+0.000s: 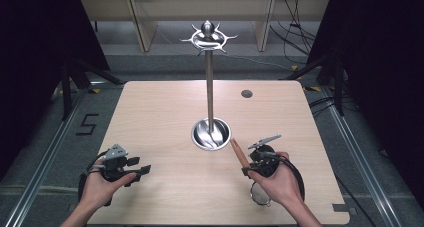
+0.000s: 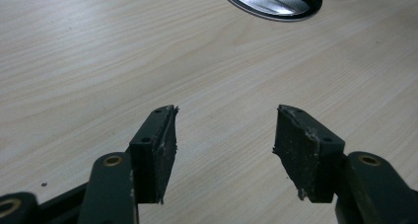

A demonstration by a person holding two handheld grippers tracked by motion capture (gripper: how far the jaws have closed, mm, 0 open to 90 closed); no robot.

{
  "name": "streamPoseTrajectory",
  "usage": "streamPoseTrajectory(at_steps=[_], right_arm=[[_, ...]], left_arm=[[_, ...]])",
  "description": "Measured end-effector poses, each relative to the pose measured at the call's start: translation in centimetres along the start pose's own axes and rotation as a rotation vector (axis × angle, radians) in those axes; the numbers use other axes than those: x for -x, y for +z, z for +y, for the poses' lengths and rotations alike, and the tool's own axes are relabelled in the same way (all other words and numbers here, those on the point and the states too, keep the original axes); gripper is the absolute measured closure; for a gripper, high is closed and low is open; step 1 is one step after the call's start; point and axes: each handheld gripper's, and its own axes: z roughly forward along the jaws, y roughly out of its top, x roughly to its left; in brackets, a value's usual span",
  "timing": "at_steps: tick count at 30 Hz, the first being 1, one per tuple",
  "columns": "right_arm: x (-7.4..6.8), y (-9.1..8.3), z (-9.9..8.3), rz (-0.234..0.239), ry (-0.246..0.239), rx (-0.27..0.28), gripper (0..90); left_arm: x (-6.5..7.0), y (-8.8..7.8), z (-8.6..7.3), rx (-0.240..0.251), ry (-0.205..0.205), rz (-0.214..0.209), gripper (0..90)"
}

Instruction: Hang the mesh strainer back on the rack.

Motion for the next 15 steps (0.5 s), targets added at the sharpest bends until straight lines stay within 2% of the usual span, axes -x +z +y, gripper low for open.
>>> streamPoseTrajectory(at_steps=[1, 4, 11, 12, 13, 15], right_arm=[[0.0, 0.0, 0.0, 0.000, 0.000, 0.000, 68.9], [0.1, -0.8, -0.2, 0.030, -0.025, 0.049, 69.0], [0.6, -1.8, -0.2, 0.014, -0.031, 0.106, 68.9], [0.5, -1.7, -0.2, 0.011, -0.018, 0.137, 68.9], [0.5, -1.9, -0.2, 0.012, -0.013, 0.130, 68.9], [0.6, -2.1, -0.1, 0.015, -0.026, 0.154, 68.9]], left_arm=[[0.0, 0.0, 0.0, 0.000, 0.000, 0.000, 40.2], [-0.1, 0.0, 0.0, -0.006, 0.005, 0.003, 40.2], [0.0, 0.0, 0.0, -0.004, -0.001, -0.002, 40.3], [0.0, 0.0, 0.0, -0.004, -0.001, -0.002, 40.2], [-0.1, 0.0, 0.0, -0.009, 0.003, 0.002, 40.2], [-0.1, -0.1, 0.0, -0.010, 0.004, 0.002, 40.2]])
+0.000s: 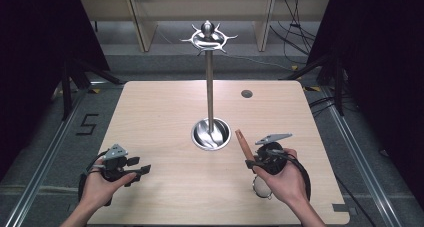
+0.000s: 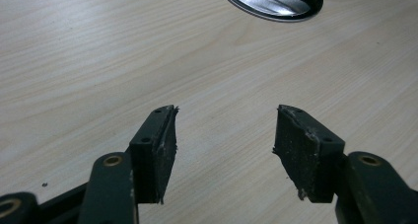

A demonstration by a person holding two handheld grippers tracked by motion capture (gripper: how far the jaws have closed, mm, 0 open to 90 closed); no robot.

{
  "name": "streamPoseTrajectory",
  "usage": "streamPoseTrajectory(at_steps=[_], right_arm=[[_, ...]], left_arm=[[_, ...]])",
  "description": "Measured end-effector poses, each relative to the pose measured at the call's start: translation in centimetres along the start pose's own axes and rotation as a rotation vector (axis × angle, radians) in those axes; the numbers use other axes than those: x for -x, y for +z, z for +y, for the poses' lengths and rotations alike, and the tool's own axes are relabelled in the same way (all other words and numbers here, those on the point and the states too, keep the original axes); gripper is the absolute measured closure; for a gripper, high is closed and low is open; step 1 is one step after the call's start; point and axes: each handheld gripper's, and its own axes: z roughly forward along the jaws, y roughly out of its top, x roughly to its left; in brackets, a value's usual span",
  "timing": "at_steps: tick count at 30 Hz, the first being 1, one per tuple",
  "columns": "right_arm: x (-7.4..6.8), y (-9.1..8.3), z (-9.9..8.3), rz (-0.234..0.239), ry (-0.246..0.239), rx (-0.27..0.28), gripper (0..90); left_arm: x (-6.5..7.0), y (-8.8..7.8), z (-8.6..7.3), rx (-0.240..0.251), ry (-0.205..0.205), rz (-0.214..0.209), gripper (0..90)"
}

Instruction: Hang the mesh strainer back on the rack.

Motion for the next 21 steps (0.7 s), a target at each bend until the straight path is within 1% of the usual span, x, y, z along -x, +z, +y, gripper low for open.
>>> streamPoseTrajectory(at_steps=[1, 2, 3, 5, 6, 10, 11, 12, 13, 14, 15, 16, 17, 18, 19, 20, 21], right_arm=[[0.0, 0.0, 0.0, 0.000, 0.000, 0.000, 68.9], [0.0, -0.2, 0.1, 0.004, 0.009, 0.016, 69.0], [-0.1, -0.4, 0.1, 0.003, 0.015, 0.007, 68.9], [-0.2, -0.4, 0.2, 0.001, 0.028, 0.027, 68.9], [-0.1, -0.5, 0.3, -0.001, 0.019, 0.032, 69.0], [-0.1, -0.9, 0.5, -0.004, 0.020, 0.040, 69.0], [-0.1, -0.8, 0.5, -0.003, 0.017, 0.054, 69.0], [0.0, -1.0, 0.7, -0.006, 0.015, 0.054, 69.0], [0.0, -1.0, 0.7, -0.007, 0.010, 0.073, 69.0], [0.0, -1.0, 0.7, -0.007, 0.010, 0.073, 69.0], [0.3, -1.1, 0.8, -0.015, -0.026, 0.078, 68.9], [0.3, -1.3, 1.0, -0.015, -0.023, 0.083, 69.0], [0.2, -1.4, 1.0, -0.017, -0.009, 0.083, 69.0], [0.3, -1.3, 1.1, -0.017, -0.024, 0.095, 69.0], [0.3, -1.5, 1.1, -0.021, -0.014, 0.094, 69.0], [0.2, -1.4, 1.1, -0.019, -0.010, 0.107, 69.0], [0.2, -1.6, 1.2, -0.019, -0.004, 0.094, 69.0]], left_arm=[[0.0, 0.0, 0.0, 0.000, 0.000, 0.000, 40.3], [0.0, 0.0, 0.0, 0.001, 0.000, 0.000, 40.3], [0.0, 0.0, 0.0, 0.001, 0.000, 0.000, 40.2], [0.1, 0.1, 0.0, 0.008, -0.006, -0.003, 40.2], [0.1, 0.1, 0.0, 0.007, -0.006, -0.003, 40.3], [0.1, 0.1, 0.0, 0.007, -0.006, -0.003, 40.2], [0.1, 0.1, 0.0, 0.007, -0.006, -0.003, 40.2], [0.1, 0.1, 0.0, 0.007, -0.006, -0.002, 40.3], [0.0, 0.1, 0.0, 0.007, -0.006, -0.002, 40.3], [0.0, 0.1, 0.0, 0.007, -0.006, -0.002, 40.2], [0.0, 0.1, 0.0, 0.006, -0.006, -0.002, 40.2], [0.0, 0.1, 0.0, 0.007, -0.006, -0.001, 40.2], [0.0, 0.1, 0.0, 0.008, -0.006, 0.000, 40.2], [0.0, 0.1, 0.0, 0.008, -0.006, 0.001, 40.3], [0.0, 0.0, 0.0, 0.004, -0.001, 0.003, 40.3], [0.0, 0.0, 0.0, 0.005, -0.001, 0.003, 40.2], [0.0, 0.0, 0.0, 0.005, -0.001, 0.003, 40.2]])
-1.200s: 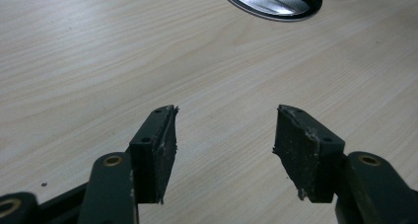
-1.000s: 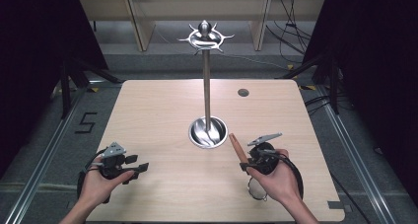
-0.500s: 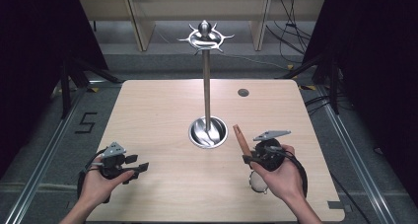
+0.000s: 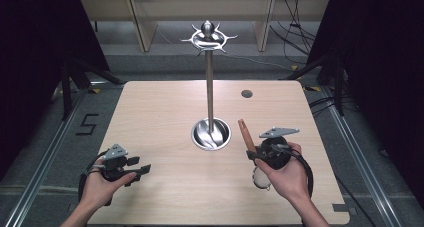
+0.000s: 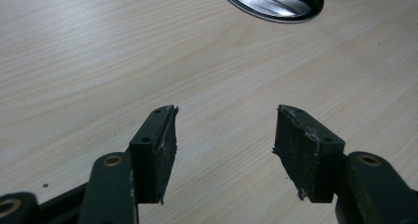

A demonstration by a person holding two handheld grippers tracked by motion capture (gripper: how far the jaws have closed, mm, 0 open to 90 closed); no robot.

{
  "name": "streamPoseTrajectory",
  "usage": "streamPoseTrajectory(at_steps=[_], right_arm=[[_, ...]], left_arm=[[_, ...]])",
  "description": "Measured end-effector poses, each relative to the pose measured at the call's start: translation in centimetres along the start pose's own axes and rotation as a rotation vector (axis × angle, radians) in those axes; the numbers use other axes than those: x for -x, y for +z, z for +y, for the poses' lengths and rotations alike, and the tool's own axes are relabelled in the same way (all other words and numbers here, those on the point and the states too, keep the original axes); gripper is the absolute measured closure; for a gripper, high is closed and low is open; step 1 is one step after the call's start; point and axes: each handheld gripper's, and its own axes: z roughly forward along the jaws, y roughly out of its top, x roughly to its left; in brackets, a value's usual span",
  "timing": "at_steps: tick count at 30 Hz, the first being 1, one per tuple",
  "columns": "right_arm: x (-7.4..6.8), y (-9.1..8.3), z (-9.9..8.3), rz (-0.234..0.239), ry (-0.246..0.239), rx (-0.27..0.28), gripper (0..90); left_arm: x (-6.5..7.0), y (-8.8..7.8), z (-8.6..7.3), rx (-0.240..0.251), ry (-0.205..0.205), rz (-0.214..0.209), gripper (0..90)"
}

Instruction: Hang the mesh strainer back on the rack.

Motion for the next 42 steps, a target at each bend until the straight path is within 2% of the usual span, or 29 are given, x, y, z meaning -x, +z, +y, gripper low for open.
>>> streamPoseTrajectory(at_steps=[5, 7, 8, 10, 11, 12, 13, 14, 15, 16, 18, 20, 21, 22, 25, 27, 29, 30, 31, 33, 34, 35, 36, 38, 40, 41, 42], right_arm=[[0.0, -0.3, 0.2, -0.002, 0.010, 0.032, 69.0], [-0.2, -0.5, 0.4, 0.006, 0.038, 0.033, 69.0], [0.1, -0.4, 0.4, 0.000, 0.005, 0.053, 68.9], [0.0, -0.6, 0.5, -0.006, 0.008, 0.051, 69.0], [0.2, -0.6, 0.7, -0.010, -0.014, 0.070, 68.9], [0.2, -0.6, 0.7, -0.010, -0.014, 0.070, 68.9], [-0.1, -0.7, 0.7, -0.014, 0.010, 0.065, 69.0], [0.0, -0.6, 0.7, -0.017, -0.013, 0.078, 69.0], [-0.1, -0.7, 0.8, -0.019, 0.009, 0.070, 69.0], [-0.1, -0.7, 0.9, -0.019, 0.011, 0.074, 69.0], [0.2, -0.6, 1.0, -0.024, -0.014, 0.094, 68.9], [0.2, -0.7, 1.0, -0.028, -0.017, 0.094, 68.9], [0.1, -0.7, 1.1, -0.013, -0.003, 0.099, 69.0], [0.2, -0.8, 1.1, -0.028, -0.017, 0.106, 69.0], [0.3, -0.7, 1.2, -0.028, -0.022, 0.126, 69.0], [0.2, -0.8, 1.3, -0.016, -0.014, 0.129, 68.9], [0.1, -0.8, 1.3, -0.025, -0.012, 0.140, 68.9], [0.0, -1.0, 1.4, -0.019, 0.011, 0.129, 68.9], [0.0, -0.9, 1.5, -0.013, 0.005, 0.150, 68.9], [-0.1, -1.1, 1.5, -0.013, 0.016, 0.140, 69.0], [0.1, -1.0, 1.6, -0.021, -0.018, 0.154, 69.0], [0.0, -1.2, 1.7, -0.023, 0.000, 0.145, 69.0], [0.0, -1.1, 1.8, -0.028, -0.002, 0.163, 68.9], [0.2, -1.3, 2.0, -0.035, -0.037, 0.172, 68.9], [0.2, -1.3, 2.2, -0.021, -0.041, 0.182, 69.0], [0.3, -1.4, 2.2, -0.038, -0.073, 0.189, 69.0], [0.3, -1.4, 2.2, -0.038, -0.073, 0.189, 69.0]], left_arm=[[0.0, 0.0, 0.0, 0.001, 0.002, 0.001, 40.2], [0.0, 0.0, 0.0, 0.001, 0.002, 0.001, 40.2], [0.0, 0.0, 0.0, 0.001, 0.000, 0.001, 40.2], [0.0, 0.0, 0.0, 0.000, 0.000, 0.000, 40.2], [0.0, 0.0, 0.0, 0.000, -0.001, -0.001, 40.2], [0.0, 0.0, 0.0, 0.000, -0.001, -0.001, 40.2], [0.0, 0.0, 0.0, -0.001, 0.000, -0.002, 40.2], [0.0, 0.0, 0.0, -0.001, 0.000, -0.002, 40.2], [-0.1, 0.0, 0.0, -0.001, 0.001, -0.002, 40.2], [-0.1, 0.0, 0.0, -0.001, 0.001, -0.002, 40.2], [0.0, 0.0, 0.0, -0.002, 0.000, -0.002, 40.2], [0.0, 0.0, 0.0, -0.001, 0.000, -0.002, 40.2], [0.0, 0.0, 0.0, -0.001, 0.000, -0.002, 40.2], [0.0, 0.0, 0.0, -0.001, 0.000, -0.001, 40.2], [0.0, 0.1, 0.0, 0.005, 0.001, 0.001, 40.2], [0.0, 0.1, 0.0, 0.007, 0.000, 0.004, 40.2], [-0.1, 0.0, 0.0, 0.002, 0.000, 0.000, 40.2], [-0.1, 0.0, 0.0, 0.003, 0.000, 0.001, 40.2], [0.0, 0.0, 0.0, 0.004, -0.001, 0.003, 40.2], [0.0, 0.0, 0.0, 0.006, -0.002, 0.002, 40.2], [0.0, 0.0, 0.0, 0.007, -0.002, 0.002, 40.2], [-0.1, 0.0, 0.0, 0.003, 0.001, -0.001, 40.2], [0.0, 0.0, 0.0, 0.003, 0.002, -0.001, 40.2], [0.0, 0.0, 0.0, 0.010, 0.002, 0.004, 40.2], [0.0, 0.0, 0.1, 0.002, 0.004, 0.001, 40.2], [0.0, 0.0, 0.0, 0.004, 0.002, 0.002, 40.2], [0.0, 0.0, 0.0, 0.004, 0.002, 0.002, 40.2]])
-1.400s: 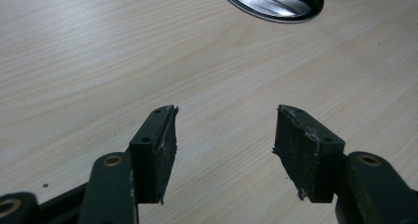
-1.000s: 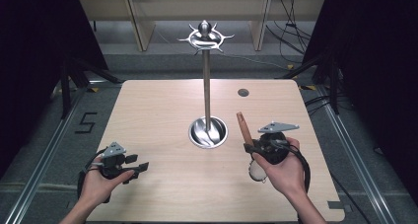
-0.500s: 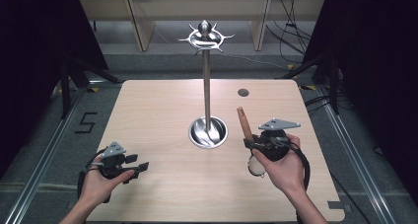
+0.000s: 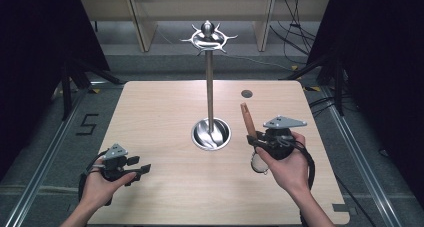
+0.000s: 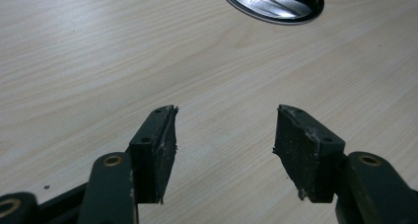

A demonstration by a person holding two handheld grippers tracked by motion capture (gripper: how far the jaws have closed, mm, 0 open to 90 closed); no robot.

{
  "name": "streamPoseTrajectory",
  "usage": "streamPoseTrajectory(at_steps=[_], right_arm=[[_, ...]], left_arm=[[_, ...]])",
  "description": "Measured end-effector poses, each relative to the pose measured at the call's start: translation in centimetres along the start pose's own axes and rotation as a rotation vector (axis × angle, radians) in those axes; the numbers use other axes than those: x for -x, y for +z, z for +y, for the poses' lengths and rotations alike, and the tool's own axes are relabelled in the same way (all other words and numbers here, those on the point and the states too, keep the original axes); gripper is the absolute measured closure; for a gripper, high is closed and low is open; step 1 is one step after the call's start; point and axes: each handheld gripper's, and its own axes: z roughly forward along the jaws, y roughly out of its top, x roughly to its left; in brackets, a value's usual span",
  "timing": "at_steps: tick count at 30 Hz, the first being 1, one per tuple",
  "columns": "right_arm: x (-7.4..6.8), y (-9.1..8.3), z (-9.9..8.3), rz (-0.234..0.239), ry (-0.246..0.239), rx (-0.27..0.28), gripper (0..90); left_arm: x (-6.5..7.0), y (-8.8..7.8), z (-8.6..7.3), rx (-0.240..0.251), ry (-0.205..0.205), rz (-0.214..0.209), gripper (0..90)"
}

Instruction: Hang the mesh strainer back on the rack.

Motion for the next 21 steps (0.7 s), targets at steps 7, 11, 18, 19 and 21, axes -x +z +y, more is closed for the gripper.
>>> streamPoseTrajectory(at_steps=[7, 11, 18, 19, 21], right_arm=[[-0.4, -0.4, 0.3, 0.014, 0.048, 0.017, 69.0], [-0.2, -0.4, 0.6, 0.021, 0.027, 0.048, 69.0], [-0.5, -0.3, 1.2, 0.022, 0.036, 0.097, 68.9], [-0.5, -0.4, 1.3, 0.025, 0.038, 0.097, 68.9], [-0.6, -0.5, 1.3, 0.019, 0.043, 0.090, 68.9]], left_arm=[[0.1, 0.0, 0.0, 0.017, -0.005, 0.011, 40.1], [0.1, 0.0, 0.0, 0.012, 0.000, 0.011, 40.1], [0.0, 0.0, 0.0, 0.001, -0.002, 0.001, 40.1], [0.0, 0.0, 0.0, 0.001, -0.002, 0.001, 40.1], [0.1, 0.0, 0.0, 0.015, 0.000, 0.012, 40.1]])
